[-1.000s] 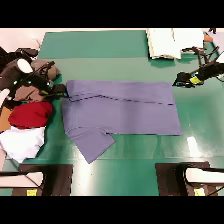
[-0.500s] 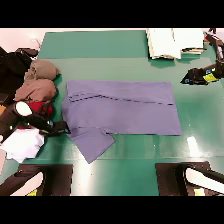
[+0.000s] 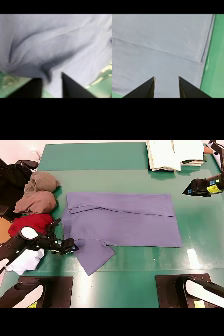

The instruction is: Fold the shirts.

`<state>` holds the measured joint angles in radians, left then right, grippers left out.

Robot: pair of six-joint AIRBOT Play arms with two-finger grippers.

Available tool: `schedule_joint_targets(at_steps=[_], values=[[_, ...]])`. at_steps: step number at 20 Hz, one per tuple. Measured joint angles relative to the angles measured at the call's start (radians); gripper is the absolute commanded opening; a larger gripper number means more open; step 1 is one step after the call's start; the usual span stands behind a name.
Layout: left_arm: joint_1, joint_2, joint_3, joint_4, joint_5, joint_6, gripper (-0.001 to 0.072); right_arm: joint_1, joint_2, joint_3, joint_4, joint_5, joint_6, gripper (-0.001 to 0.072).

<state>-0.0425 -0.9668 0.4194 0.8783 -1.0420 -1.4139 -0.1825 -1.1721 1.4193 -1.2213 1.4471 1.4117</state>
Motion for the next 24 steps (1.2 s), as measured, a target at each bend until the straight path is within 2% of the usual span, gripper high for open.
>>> schedule_joint_targets(at_steps=[5,7,13,16,18,19,21,22,23,24], values=[[-0.032,0.003,0.077,-0.012,-0.008,0.014,0.0020,-0.072,0.066,-0.150,-0.008,0.017,0.002,0.0354],[-0.035,0.003,0.127,0.004,-0.028,0.019,0.0020,-0.162,0.117,-0.298,-0.019,0.018,0.002,0.0538],[-0.039,0.003,0.239,0.026,-0.043,0.032,0.0020,-0.466,0.188,-0.738,-0.045,-0.012,-0.053,0.0488],[-0.040,0.003,0.256,0.030,-0.033,0.033,0.0021,-0.506,0.168,-0.849,0.015,-0.066,-0.089,0.0448],[-0.040,0.003,0.261,0.033,-0.030,0.034,0.0021,-0.488,0.140,-0.875,0.068,-0.109,-0.103,0.0448],[-0.040,0.003,0.262,0.034,-0.028,0.035,0.0021,-0.464,0.121,-0.877,0.102,-0.122,-0.108,0.0415],[-0.040,0.003,0.264,0.037,-0.027,0.035,0.0020,-0.401,0.077,-0.861,0.137,-0.162,-0.113,0.0188],[-0.040,0.003,0.265,0.044,-0.029,0.035,0.0020,-0.364,0.056,-0.848,0.145,-0.181,-0.116,0.0115],[-0.040,0.003,0.269,0.059,-0.037,0.036,0.0019,-0.328,0.040,-0.832,0.148,-0.194,-0.117,0.0101],[-0.040,0.005,0.277,0.084,-0.054,0.036,0.0019,-0.292,0.032,-0.814,0.149,-0.208,-0.120,0.0015]])
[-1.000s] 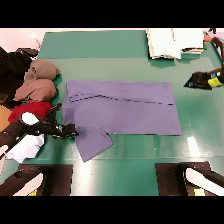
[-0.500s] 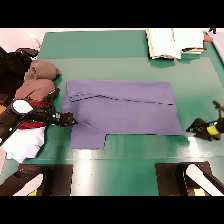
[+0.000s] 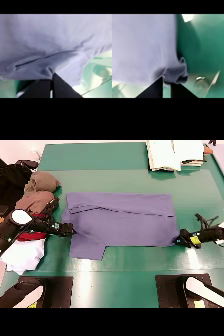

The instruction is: Fold the shirts.

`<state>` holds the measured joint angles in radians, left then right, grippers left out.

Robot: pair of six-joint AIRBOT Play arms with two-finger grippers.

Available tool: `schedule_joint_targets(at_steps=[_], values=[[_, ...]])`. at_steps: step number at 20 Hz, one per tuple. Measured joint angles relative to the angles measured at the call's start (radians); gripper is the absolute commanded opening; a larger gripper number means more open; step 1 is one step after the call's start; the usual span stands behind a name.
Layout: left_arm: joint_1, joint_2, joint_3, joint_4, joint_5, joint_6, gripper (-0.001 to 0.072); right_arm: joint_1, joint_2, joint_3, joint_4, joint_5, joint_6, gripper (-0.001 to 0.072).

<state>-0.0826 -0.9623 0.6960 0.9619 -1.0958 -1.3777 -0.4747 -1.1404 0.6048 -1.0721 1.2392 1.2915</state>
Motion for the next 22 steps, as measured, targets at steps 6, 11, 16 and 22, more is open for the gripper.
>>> schedule_joint_targets(at_steps=[6,11,16,22], values=[[0.000,0.158,0.026,0.177,-0.160,-0.042,0.0020,0.105,0.115,0.086,-0.084,0.068,0.000,0.0014],[0.000,0.285,0.040,0.219,-0.346,-0.094,0.0020,0.090,0.312,0.109,-0.211,0.220,0.013,0.0012],[-0.001,0.254,0.086,0.251,-0.255,-0.107,0.0020,0.133,0.335,0.158,-0.263,0.220,0.042,0.0012],[0.002,-0.009,0.216,0.334,-0.078,-0.107,0.0021,0.303,0.059,0.389,-0.279,0.088,0.106,0.0013]])
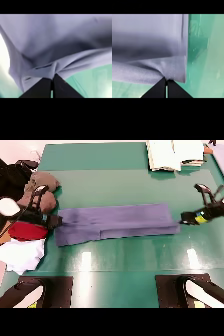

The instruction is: Fold the shirts.

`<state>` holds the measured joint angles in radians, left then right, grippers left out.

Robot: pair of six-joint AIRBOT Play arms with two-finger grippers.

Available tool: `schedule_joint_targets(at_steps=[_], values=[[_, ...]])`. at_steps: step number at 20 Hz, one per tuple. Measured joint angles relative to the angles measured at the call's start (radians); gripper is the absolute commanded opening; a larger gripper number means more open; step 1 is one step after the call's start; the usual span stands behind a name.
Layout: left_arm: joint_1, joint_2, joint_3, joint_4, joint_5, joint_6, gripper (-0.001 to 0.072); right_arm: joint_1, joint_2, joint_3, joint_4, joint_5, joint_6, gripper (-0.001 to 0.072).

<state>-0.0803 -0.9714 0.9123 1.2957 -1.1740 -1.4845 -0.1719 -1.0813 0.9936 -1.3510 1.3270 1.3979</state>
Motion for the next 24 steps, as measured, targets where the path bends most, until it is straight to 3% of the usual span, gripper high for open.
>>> schedule_joint_targets(at_steps=[5,6,7,8,10,11,13,18,19,24], values=[[0.002,-0.186,0.073,0.031,0.140,-0.010,0.0023,0.066,-0.258,0.201,0.033,-0.040,0.020,0.0018],[0.002,-0.205,0.079,0.032,0.161,-0.017,0.0136,0.071,-0.297,0.233,0.045,-0.043,0.022,0.0153],[0.002,-0.220,0.084,0.033,0.175,-0.026,0.0506,0.072,-0.331,0.263,0.059,-0.045,0.022,0.0278],[0.002,-0.229,0.092,0.038,0.187,-0.033,0.0612,0.070,-0.357,0.289,0.073,-0.048,0.016,0.0307],[0.003,-0.241,0.116,0.037,0.194,-0.046,0.0412,0.050,-0.396,0.332,0.117,-0.047,-0.015,0.0411],[0.002,-0.245,0.134,0.035,0.188,-0.050,0.0275,0.033,-0.408,0.345,0.142,-0.039,-0.038,0.0414],[0.002,-0.248,0.166,0.028,0.165,-0.055,0.0027,-0.018,-0.423,0.356,0.182,-0.002,-0.082,0.0517],[-0.012,-0.247,0.197,-0.077,0.143,-0.055,0.0021,-0.201,-0.446,0.259,0.264,0.037,-0.155,0.0503],[-0.026,-0.247,0.198,-0.098,0.151,-0.054,0.0021,-0.237,-0.459,0.227,0.296,0.041,-0.176,0.0467],[-0.161,-0.278,0.202,-0.145,0.214,-0.084,0.0021,-0.297,-0.539,0.112,0.491,0.036,-0.286,0.0426]])
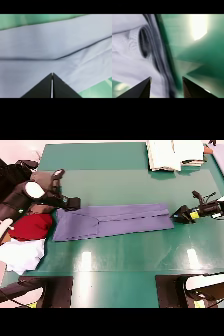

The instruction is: Fold the shirts.

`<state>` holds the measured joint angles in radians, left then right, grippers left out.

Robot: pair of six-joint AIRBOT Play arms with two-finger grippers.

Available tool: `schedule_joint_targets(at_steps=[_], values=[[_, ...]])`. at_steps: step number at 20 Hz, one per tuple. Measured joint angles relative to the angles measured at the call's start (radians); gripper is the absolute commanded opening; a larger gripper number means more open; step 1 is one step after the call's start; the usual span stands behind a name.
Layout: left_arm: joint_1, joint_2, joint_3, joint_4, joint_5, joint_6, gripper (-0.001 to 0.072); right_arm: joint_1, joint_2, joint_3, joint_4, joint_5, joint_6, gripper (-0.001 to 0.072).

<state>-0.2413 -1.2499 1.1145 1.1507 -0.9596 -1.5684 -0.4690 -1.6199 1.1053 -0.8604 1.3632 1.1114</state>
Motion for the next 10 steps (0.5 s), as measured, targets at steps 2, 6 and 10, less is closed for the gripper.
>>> schedule_joint_targets(at_steps=[2,6,10], values=[[-0.060,-0.029,0.000,-0.008,0.026,-0.024,0.0021,0.029,-0.028,-0.011,0.051,-0.020,-0.031,0.0207],[-0.167,-0.113,0.016,-0.020,0.104,-0.072,0.0020,0.101,-0.036,0.036,0.074,-0.069,-0.068,0.0014],[-0.228,-0.241,0.101,-0.043,0.139,-0.090,0.0020,0.163,0.072,0.148,0.098,-0.020,-0.058,0.0014]])
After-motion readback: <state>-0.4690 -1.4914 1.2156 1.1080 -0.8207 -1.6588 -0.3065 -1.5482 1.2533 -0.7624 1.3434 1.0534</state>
